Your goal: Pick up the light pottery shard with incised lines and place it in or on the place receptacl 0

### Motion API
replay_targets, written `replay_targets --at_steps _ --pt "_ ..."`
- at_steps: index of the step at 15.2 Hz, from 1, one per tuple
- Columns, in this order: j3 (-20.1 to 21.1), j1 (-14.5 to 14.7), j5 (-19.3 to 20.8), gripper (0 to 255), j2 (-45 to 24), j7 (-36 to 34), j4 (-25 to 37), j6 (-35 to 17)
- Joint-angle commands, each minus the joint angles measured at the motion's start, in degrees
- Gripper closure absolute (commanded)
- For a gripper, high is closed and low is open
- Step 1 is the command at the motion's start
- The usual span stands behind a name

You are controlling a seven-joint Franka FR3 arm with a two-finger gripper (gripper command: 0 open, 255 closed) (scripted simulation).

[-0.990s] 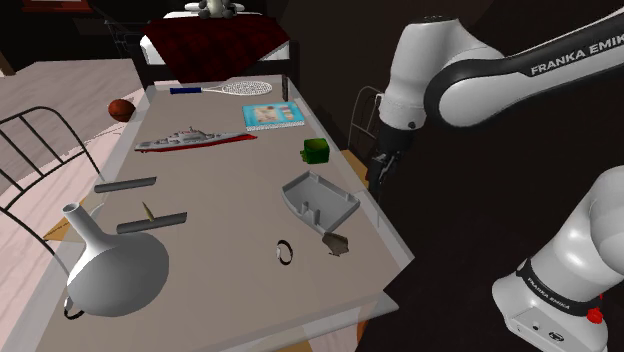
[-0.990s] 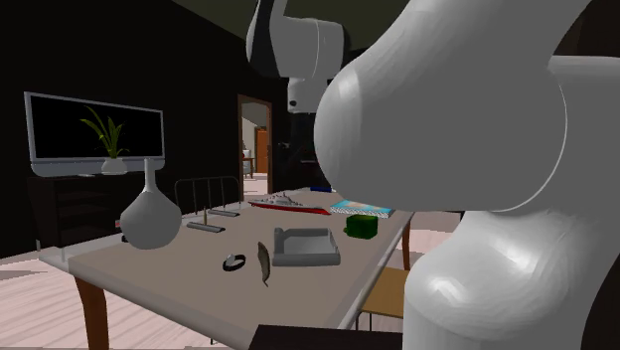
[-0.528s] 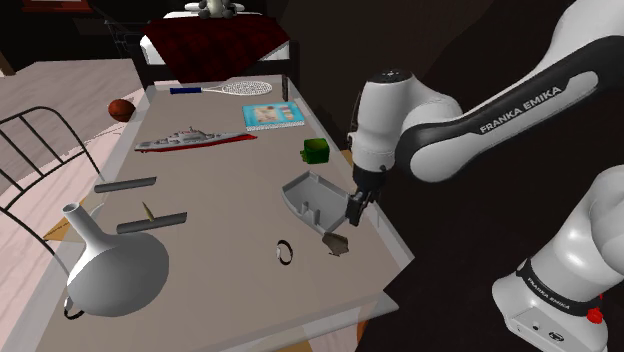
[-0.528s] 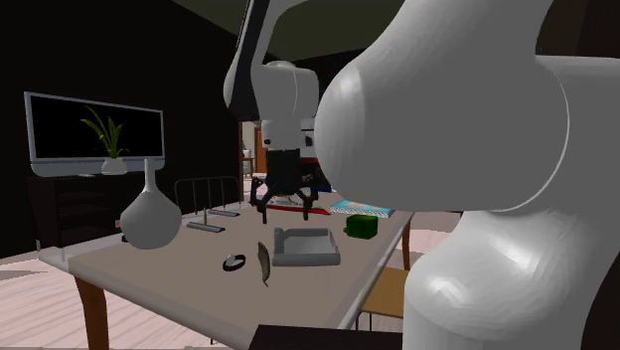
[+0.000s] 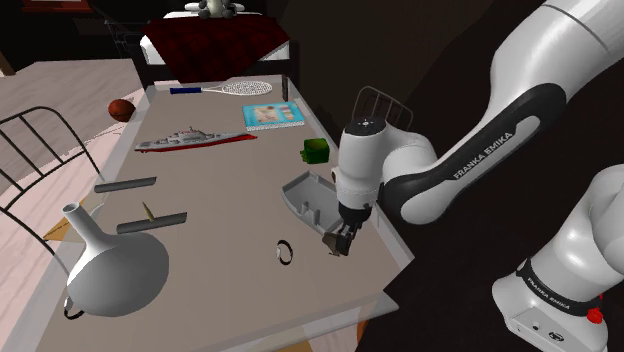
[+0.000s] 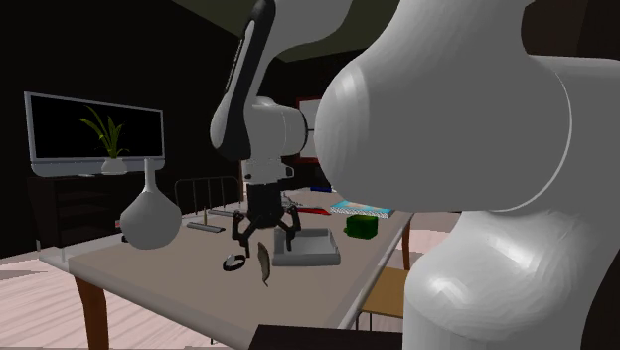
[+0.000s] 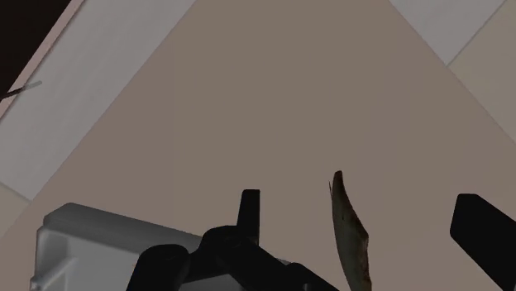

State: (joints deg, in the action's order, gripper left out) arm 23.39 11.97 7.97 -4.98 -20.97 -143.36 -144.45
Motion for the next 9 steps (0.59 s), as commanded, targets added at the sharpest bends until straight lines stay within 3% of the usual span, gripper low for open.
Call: replay_targets --at_steps 1,5,9 --pt "-0.27 0.19 1.56 0 -1.79 -1.22 0.02 -1.54" --pt "-1.18 0.53 4.27 0 -4.65 -3.14 -0.15 -4.22" --pt "-1.2 0.55 4.26 0 -4.65 -3.14 -0.15 -4.22"
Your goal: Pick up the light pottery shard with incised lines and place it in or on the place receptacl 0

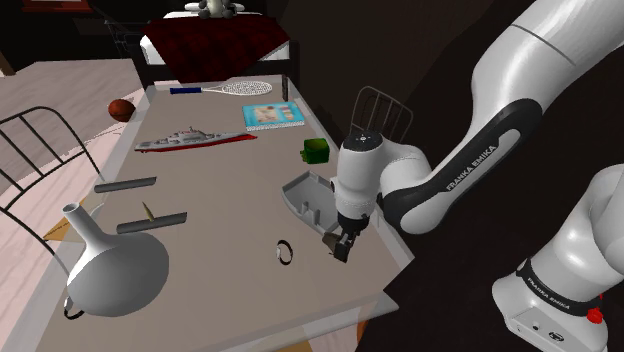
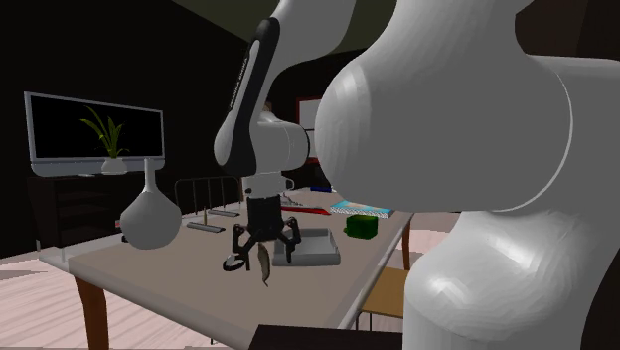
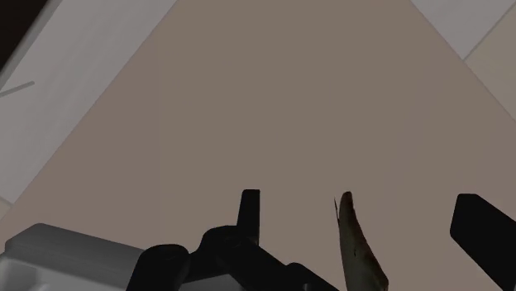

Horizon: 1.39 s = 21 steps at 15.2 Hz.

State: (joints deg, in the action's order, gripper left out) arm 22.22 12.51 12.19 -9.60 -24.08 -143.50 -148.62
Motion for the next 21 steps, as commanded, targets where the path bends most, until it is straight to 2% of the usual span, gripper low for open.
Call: replay_targets --at_steps 1,3,4,13,21 --pt "-0.02 0.0 0.04 0 -0.04 -0.02 0.0 -0.05" --pt "-0.02 0.0 0.04 0 -0.04 -0.02 0.0 -0.05" --pt "-0.02 0.0 0.04 255 -0.04 -0.02 0.0 -0.05" --pt "-0.02 0.0 0.05 255 -0.04 -0.02 0.0 -0.05" --pt "1.62 -0.74 -5.82 255 6.58 4.37 0.19 5.95"
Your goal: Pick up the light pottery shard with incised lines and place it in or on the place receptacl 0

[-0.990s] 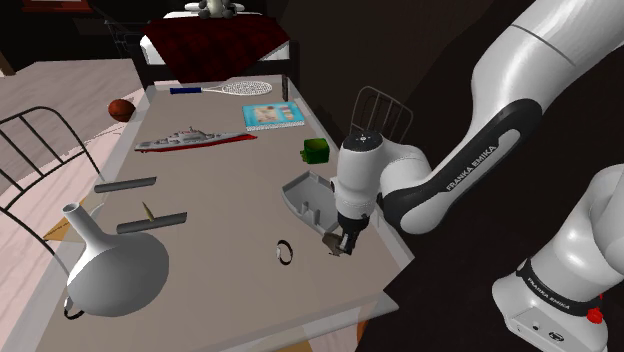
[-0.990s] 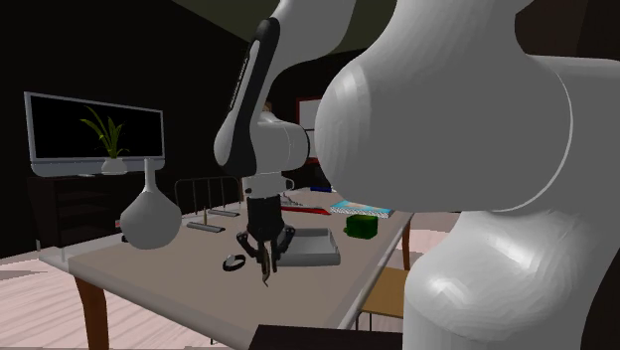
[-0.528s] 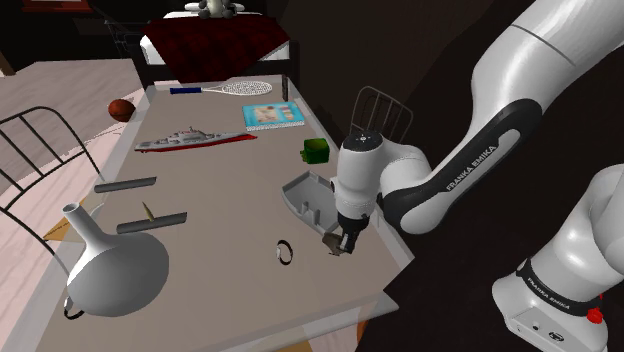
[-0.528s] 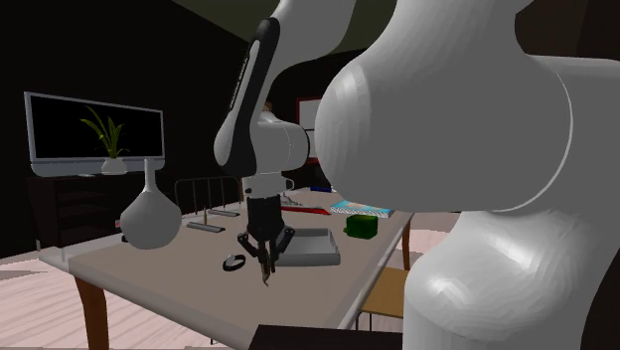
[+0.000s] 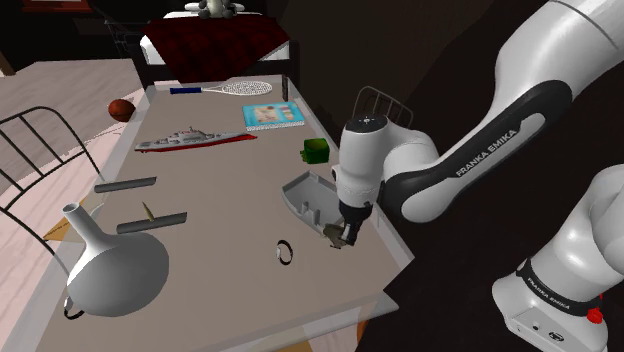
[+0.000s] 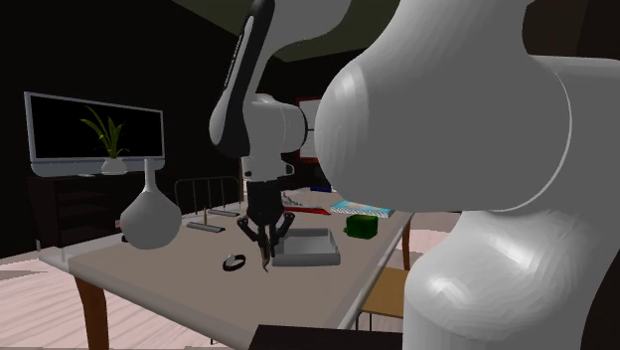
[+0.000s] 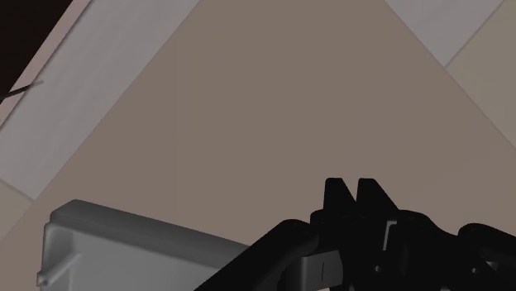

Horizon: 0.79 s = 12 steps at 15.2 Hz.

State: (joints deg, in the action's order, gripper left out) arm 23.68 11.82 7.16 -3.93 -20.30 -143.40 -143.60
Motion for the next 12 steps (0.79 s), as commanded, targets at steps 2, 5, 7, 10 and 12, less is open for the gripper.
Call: replay_targets --at_steps 2,5,7,10,12 --pt "0.34 -0.07 -2.02 255 2.47 1.53 0.31 2.51" --pt "0.44 -0.02 -3.67 255 4.7 2.8 0.74 4.92" --pt "0.44 0.05 -4.63 255 6.12 3.55 1.1 6.55" --pt "0.36 0.16 -5.89 255 8.15 4.56 1.74 9.03" --pt "0.27 0.25 -6.61 255 9.42 5.15 2.25 10.69"
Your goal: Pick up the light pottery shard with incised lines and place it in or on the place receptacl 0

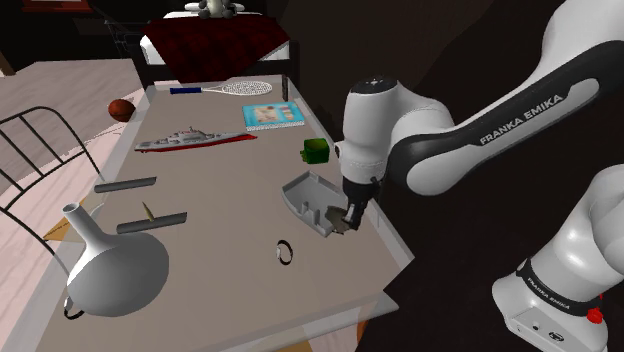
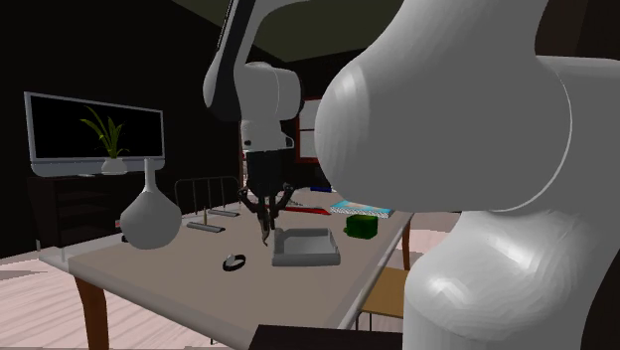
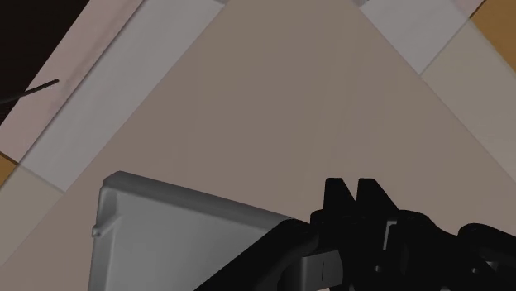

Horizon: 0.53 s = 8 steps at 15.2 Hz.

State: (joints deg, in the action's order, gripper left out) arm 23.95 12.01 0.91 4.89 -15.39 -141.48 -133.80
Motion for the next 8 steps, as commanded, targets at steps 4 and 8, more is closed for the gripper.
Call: replay_targets --at_steps 4,8 --pt "-0.27 0.24 -1.57 255 2.95 1.27 1.49 4.22" --pt "-0.59 0.39 -2.5 255 5.06 2.11 2.86 7.55"
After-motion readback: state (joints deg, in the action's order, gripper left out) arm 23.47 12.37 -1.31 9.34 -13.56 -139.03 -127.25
